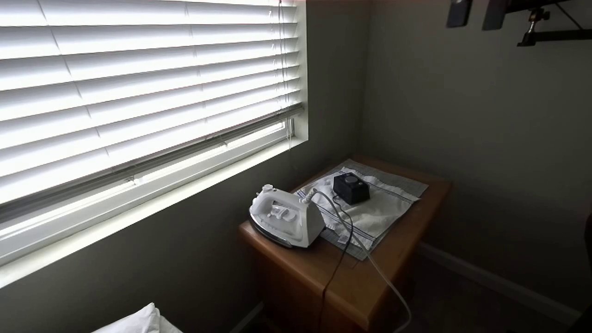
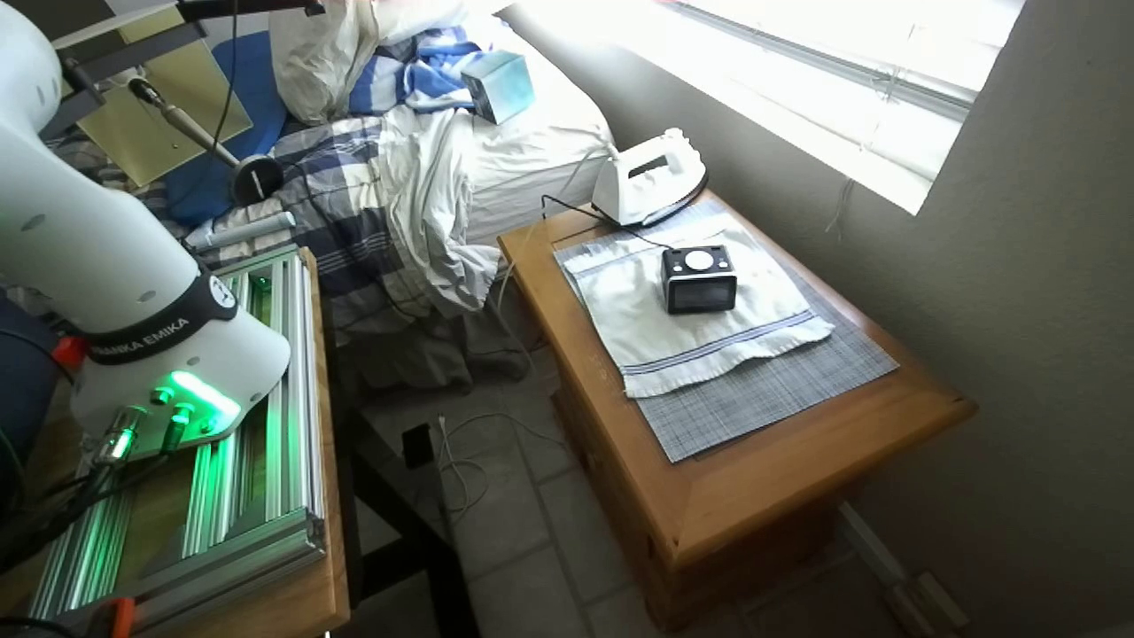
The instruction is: Put the speaker behind the iron
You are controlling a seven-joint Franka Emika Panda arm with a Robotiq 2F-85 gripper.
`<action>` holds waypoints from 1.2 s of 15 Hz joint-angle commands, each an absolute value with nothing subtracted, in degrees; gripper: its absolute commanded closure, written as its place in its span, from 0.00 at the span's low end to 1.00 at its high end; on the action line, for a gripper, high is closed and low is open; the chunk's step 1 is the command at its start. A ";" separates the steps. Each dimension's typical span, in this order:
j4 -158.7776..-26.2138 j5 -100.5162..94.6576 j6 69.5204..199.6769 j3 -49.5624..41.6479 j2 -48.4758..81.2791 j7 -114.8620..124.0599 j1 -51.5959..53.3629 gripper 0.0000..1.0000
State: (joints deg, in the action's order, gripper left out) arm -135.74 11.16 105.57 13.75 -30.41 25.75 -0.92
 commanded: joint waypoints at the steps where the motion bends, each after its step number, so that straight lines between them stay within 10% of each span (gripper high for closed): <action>1: -135.73 3.95 116.15 13.54 -21.96 30.01 -4.23 0.00; 18: -137.42 -9.85 151.98 3.25 0.93 42.61 -3.23 0.00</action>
State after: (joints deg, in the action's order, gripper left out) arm -137.45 -10.08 152.08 5.49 0.98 42.87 -5.43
